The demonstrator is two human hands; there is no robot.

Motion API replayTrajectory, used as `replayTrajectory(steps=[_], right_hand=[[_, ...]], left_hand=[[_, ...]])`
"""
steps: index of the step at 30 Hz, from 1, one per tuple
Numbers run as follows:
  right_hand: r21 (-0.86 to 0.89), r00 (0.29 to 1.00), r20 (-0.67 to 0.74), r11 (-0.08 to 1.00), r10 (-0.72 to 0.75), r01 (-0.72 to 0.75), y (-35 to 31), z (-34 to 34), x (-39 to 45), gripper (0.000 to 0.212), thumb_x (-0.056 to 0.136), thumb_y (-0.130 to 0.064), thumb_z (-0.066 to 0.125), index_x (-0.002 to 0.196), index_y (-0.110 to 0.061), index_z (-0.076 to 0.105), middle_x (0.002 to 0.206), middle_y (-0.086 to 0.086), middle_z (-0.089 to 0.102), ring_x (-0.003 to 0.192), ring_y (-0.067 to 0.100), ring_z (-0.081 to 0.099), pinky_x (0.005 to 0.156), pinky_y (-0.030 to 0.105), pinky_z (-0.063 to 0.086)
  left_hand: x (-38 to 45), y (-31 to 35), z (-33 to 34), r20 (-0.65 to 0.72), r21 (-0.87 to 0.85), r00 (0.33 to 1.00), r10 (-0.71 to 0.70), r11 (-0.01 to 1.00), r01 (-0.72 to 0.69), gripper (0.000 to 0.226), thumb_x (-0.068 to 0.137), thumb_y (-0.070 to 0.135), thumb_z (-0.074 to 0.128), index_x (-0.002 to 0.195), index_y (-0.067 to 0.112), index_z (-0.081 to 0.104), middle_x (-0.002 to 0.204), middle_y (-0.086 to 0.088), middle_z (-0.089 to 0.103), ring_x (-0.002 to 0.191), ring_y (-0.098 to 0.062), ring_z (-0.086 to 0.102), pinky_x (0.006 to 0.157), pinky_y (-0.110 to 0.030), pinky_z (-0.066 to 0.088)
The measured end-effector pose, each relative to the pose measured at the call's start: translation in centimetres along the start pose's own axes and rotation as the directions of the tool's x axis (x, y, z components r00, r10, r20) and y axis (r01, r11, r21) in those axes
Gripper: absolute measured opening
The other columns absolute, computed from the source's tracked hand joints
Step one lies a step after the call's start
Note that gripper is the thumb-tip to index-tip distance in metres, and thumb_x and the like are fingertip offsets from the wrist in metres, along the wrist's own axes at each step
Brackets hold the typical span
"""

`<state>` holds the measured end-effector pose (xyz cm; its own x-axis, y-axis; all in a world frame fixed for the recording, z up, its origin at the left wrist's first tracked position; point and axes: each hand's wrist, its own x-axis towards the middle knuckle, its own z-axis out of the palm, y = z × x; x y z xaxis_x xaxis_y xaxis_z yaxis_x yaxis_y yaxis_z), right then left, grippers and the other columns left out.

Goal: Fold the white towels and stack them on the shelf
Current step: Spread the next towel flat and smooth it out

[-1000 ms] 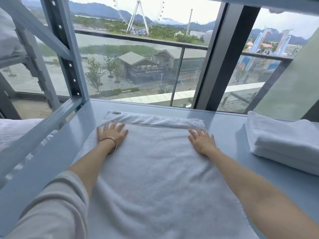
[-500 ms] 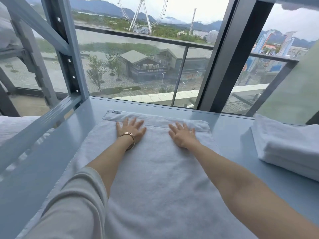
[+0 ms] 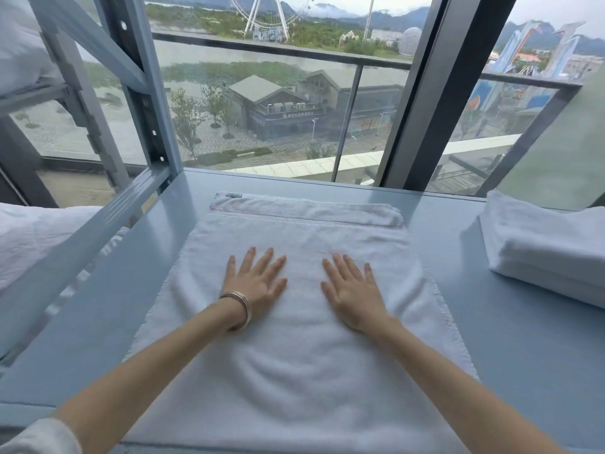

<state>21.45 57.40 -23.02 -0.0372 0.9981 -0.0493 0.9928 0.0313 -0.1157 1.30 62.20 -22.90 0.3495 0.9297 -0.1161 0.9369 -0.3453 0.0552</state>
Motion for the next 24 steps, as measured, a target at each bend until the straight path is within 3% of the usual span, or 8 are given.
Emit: replayTrajectory(steps=[4, 6, 10, 12, 14, 17, 21, 24], right_hand=[[-0.055, 0.968, 0.048, 0.968, 0.247, -0.244, 4.2, -1.2, -1.8, 0.055, 0.099, -0.044, 0.013, 0.150, -0.024, 0.006, 0.159, -0.002, -0.002, 0.145, 0.016, -0.004, 0.116, 0.049, -0.003], [-0.019, 0.965, 0.077, 0.968, 0.249, -0.248, 2.1, -1.3, -3.5, 0.056, 0.100, -0.042, 0.018, 0.150, -0.018, 0.007, 0.158, 0.000, -0.002, 0.145, 0.017, -0.003, 0.115, 0.050, -0.003], [0.017, 0.995, 0.099, 1.000, -0.006, 0.004, -5.9, 0.4, -9.1, 0.083, 0.083, -0.067, -0.008, 0.150, -0.019, 0.002, 0.158, -0.002, -0.007, 0.145, 0.013, -0.010, 0.113, 0.048, -0.010], [-0.016, 0.998, 0.048, 0.999, -0.040, 0.041, -6.0, 1.2, -11.1, 0.095, 0.068, -0.070, -0.026, 0.149, -0.027, 0.000, 0.158, -0.006, -0.008, 0.144, 0.011, -0.011, 0.113, 0.046, -0.013], [-0.017, 1.000, 0.004, 1.000, 0.010, -0.010, -3.5, 1.1, -11.4, 0.085, 0.072, -0.069, -0.021, 0.148, -0.036, 0.000, 0.158, -0.008, -0.007, 0.144, 0.011, -0.010, 0.113, 0.045, -0.012], [-0.032, 0.989, 0.005, 0.988, 0.150, -0.150, 1.7, 0.2, -11.2, 0.067, 0.083, -0.060, -0.008, 0.147, -0.039, -0.001, 0.157, -0.009, -0.009, 0.144, 0.010, -0.011, 0.116, 0.046, -0.009], [-0.049, 0.940, 0.039, 0.940, 0.339, -0.337, 5.2, -0.8, -12.2, 0.055, 0.100, -0.045, 0.013, 0.149, -0.027, 0.000, 0.158, -0.002, -0.008, 0.145, 0.015, -0.009, 0.116, 0.048, -0.007], [0.001, 0.974, 0.011, 0.974, 0.226, -0.226, 0.7, -0.2, -12.3, 0.061, 0.097, -0.050, 0.013, 0.150, -0.019, 0.004, 0.158, -0.003, -0.006, 0.145, 0.015, -0.008, 0.115, 0.047, -0.008]], left_hand=[[-2.6, -6.1, -0.6, 0.019, -0.015, 0.973, -0.231, 0.973, 0.231, 0.057, 0.097, 0.053, 0.015, 0.149, 0.035, 0.001, 0.157, 0.009, -0.008, 0.145, -0.020, -0.008, 0.115, -0.052, -0.001], [-4.8, -4.7, -0.7, 0.040, -0.030, 0.969, -0.245, 0.969, 0.246, 0.062, 0.095, 0.056, 0.014, 0.149, 0.029, 0.002, 0.158, 0.005, -0.008, 0.145, -0.023, -0.008, 0.115, -0.053, 0.000], [-9.8, 2.6, 1.0, 0.043, -0.012, 0.998, 0.046, 0.999, -0.046, 0.089, 0.070, 0.064, -0.017, 0.149, 0.027, -0.002, 0.157, 0.004, -0.012, 0.144, -0.025, -0.011, 0.112, -0.054, -0.005], [-10.9, 2.6, 1.6, 0.008, 0.032, 0.991, 0.135, 0.990, -0.135, 0.084, 0.079, 0.061, -0.017, 0.148, 0.029, 0.017, 0.157, 0.003, 0.010, 0.145, -0.027, 0.010, 0.110, -0.060, 0.011], [-11.0, 0.5, 1.7, -0.036, 0.025, 0.990, 0.139, 0.990, -0.138, 0.084, 0.082, 0.067, -0.017, 0.144, 0.036, 0.030, 0.154, 0.007, 0.025, 0.142, -0.026, 0.024, 0.108, -0.062, 0.021], [-9.4, -3.4, 1.8, -0.038, -0.007, 0.996, 0.075, 0.997, -0.076, 0.082, 0.070, 0.070, -0.015, 0.146, 0.045, 0.004, 0.157, 0.015, -0.003, 0.145, -0.016, -0.005, 0.114, -0.051, -0.002], [-9.5, -3.9, 0.4, 0.004, -0.016, 0.997, -0.075, 0.997, 0.075, 0.060, 0.094, 0.058, 0.008, 0.149, 0.034, 0.000, 0.157, 0.010, -0.010, 0.145, -0.018, -0.010, 0.115, -0.053, -0.002], [-11.5, 1.1, 1.1, 0.009, -0.036, 0.999, 0.034, 0.999, -0.034, 0.084, 0.075, 0.068, -0.012, 0.149, 0.028, -0.005, 0.156, 0.008, -0.015, 0.144, -0.020, -0.016, 0.112, -0.054, -0.008]])
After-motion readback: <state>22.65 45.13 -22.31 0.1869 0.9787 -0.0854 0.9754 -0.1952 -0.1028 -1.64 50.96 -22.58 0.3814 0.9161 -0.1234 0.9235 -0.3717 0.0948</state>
